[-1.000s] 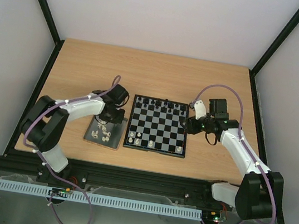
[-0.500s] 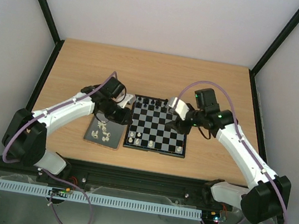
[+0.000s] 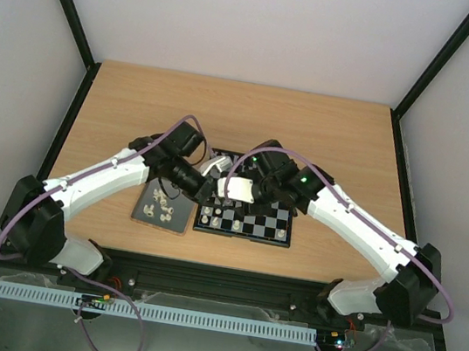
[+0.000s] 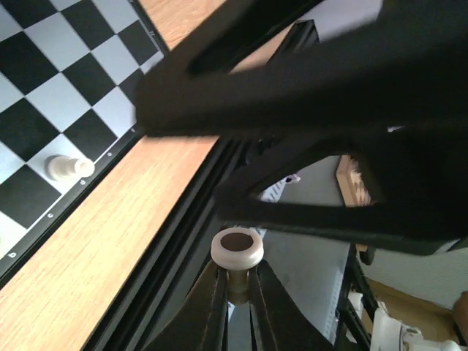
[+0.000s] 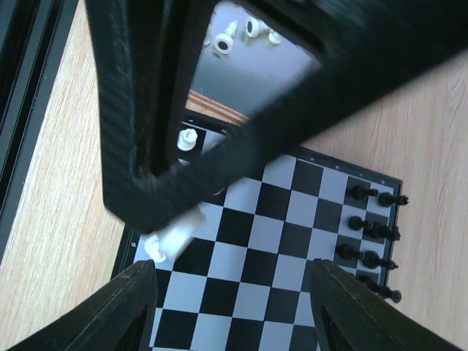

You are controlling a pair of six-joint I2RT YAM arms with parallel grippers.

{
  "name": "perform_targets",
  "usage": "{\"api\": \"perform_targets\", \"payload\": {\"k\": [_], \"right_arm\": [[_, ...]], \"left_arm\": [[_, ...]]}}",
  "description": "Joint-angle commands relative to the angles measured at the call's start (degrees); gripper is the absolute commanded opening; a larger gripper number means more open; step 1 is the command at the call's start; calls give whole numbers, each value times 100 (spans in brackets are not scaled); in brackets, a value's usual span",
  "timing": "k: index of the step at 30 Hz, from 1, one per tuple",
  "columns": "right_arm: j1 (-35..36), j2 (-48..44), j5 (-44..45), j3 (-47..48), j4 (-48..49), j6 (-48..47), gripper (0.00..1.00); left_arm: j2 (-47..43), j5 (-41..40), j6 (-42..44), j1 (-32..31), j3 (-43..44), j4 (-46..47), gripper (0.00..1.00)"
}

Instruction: Set up the chess pieces on the board

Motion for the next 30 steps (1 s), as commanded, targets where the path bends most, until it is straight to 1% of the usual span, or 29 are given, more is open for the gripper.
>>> {"api": "perform_targets", "payload": {"k": [1,5,8,15,22,24,27,30], "right_arm": [[407,136,481,260,-382,-305,59],[648,191,653,261,-423,-373,56],[746,211,736,251,-441,-398,51],[810,180,762,297,-498,-337,34],[828,150,775,306,-504,-209,14],[821,151,797,272,-464,-125,11],[819,108,863,118,-329,164,8],[802,17,850,-135,-96,640,7]], "left_arm": [[-135,619,-149,-9,133,208,4],[-123,768,-202,-24,172,276,4],[-112,735,-237,-38,161,291,4],[-40,707,-288,-29,95,354,3],[68,683,-346,-26,102,394,3],[81,654,-377,-17,100,411,7],[62,545,-411,33,92,396,19],[-96,446,-445,84,-50,515,28]]}}
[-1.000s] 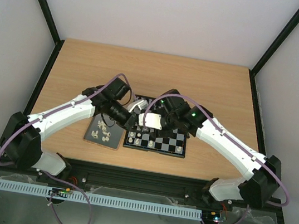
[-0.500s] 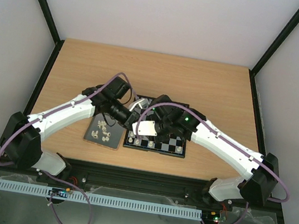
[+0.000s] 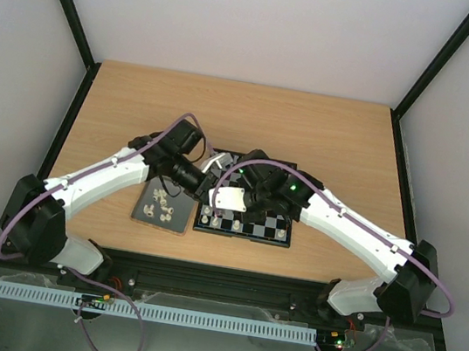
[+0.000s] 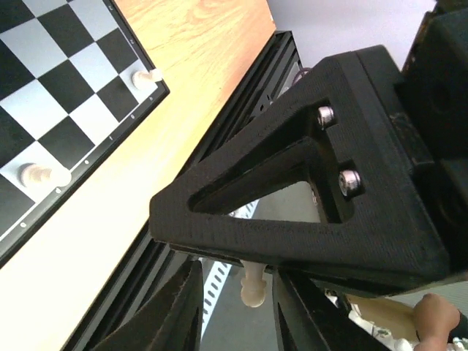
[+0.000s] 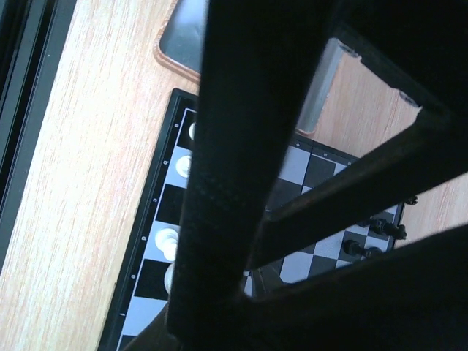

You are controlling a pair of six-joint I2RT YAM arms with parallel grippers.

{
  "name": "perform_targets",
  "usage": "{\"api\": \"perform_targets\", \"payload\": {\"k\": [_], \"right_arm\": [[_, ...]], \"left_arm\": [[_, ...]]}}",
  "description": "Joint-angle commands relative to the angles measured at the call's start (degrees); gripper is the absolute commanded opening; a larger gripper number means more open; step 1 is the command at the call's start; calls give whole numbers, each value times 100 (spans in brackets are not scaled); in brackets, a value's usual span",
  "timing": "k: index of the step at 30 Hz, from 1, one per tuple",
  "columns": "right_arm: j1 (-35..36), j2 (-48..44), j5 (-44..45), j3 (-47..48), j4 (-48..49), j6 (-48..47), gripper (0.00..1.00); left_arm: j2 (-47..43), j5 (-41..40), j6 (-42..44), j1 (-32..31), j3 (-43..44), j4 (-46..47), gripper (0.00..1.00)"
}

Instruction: Set up the chess pieces on the board

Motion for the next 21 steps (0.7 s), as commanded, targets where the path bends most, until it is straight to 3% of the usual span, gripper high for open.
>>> {"api": "perform_targets", "payload": {"k": [1,5,12,18,21], "right_arm": [[12,-172,-97,-325,193,824,6],[-334,-406,-956,-575,439,1845,6],[-1042,-843,-2400,-1141,916,3096,6],[-1449,-1051,-3261,-1615,1273,3770,6],[-1646,-1224,-3678,-1772,1366,3933,7]], "left_arm": [[-226,-97,-113,80,-157,329,31],[-583,-453,-444,96,-627,999,40],[-1481,-1460,-1127,32,-1625,2846,41],[-2213,-2739,-768,-551,-2109,3818,41],[-2352,-2893,-408,-874,-2244,4131,41]]}}
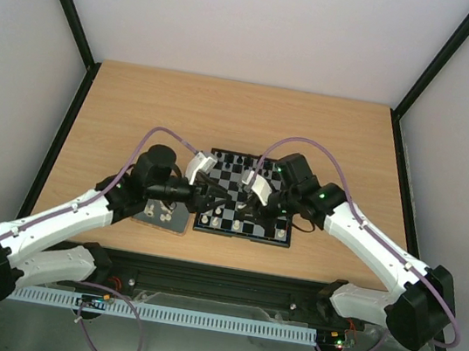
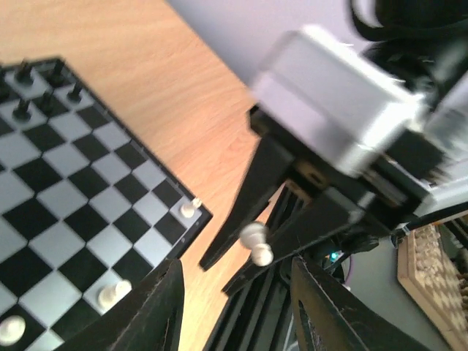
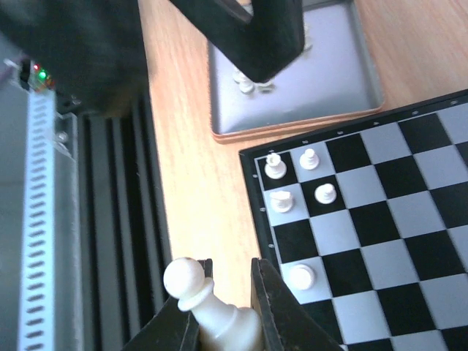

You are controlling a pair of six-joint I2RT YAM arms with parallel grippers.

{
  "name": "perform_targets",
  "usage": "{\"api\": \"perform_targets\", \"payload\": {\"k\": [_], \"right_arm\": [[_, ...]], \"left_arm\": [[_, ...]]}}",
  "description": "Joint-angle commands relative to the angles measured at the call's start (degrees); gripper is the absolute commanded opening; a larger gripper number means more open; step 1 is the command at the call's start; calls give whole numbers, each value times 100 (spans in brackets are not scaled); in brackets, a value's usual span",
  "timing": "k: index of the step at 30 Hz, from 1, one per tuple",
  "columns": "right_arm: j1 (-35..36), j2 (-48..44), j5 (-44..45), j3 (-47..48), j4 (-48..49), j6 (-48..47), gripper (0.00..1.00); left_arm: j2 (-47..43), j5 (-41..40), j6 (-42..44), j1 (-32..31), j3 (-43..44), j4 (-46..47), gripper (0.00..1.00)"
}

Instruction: Set up the chess pieces on the board

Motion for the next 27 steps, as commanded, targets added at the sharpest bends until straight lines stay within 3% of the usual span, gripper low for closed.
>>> {"api": "perform_targets", "payload": {"k": [1,14,27], "right_arm": [[-277,-338,-1017,-256,263,565,7],[-356,-939,-1121,-680,442,624,9],[-356,-987,-1127,-731,477,579,11]], "left_arm": [[-218,-620,541,-420,-197,965,40],[242,-434,719,-988,-145,1233,37],[703,-339,721,-1156,182,1210,23]]}}
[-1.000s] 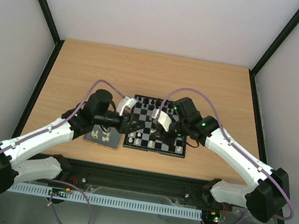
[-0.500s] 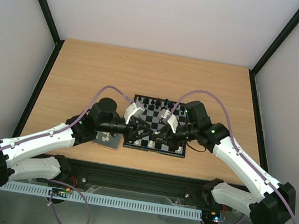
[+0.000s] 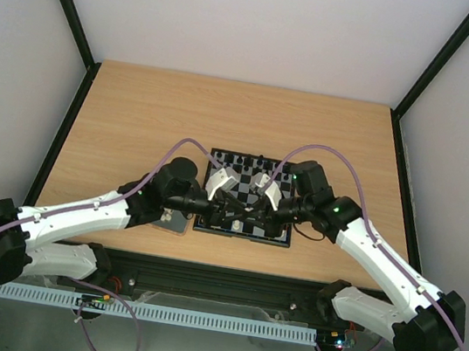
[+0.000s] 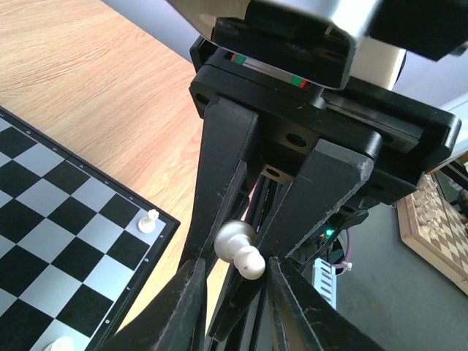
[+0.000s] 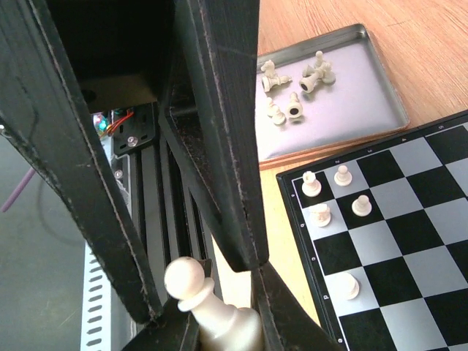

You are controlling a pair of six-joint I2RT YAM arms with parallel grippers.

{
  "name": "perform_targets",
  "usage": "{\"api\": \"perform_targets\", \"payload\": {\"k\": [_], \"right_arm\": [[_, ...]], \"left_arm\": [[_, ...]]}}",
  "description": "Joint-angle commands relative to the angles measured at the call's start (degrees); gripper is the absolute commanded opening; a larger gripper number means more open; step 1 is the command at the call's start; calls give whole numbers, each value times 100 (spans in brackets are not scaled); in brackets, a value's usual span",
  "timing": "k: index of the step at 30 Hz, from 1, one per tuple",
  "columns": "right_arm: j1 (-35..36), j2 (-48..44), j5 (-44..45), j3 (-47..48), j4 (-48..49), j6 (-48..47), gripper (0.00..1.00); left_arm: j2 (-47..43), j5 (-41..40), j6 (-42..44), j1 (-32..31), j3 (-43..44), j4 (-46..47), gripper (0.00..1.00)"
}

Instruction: Set up the chess pieces on the board

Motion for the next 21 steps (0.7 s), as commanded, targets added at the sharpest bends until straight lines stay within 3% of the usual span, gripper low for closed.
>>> {"api": "perform_targets", "payload": {"k": [1,12,17,21], "right_arm": [[1,-120,-176,-73,40,-16,11],[1,-194,-143,-107,-26,-150,13],[1,-213,-121,-123,-24,-183,13],[1,-213,-126,-125,-39,-196,13]], "left_arm": [[77,56,103,-46,210,159,22],[65,139,-51,-57,187,269,23],[85,185,-207,-46,125,462,30],[75,215,-283,-46,88,633,30]]}}
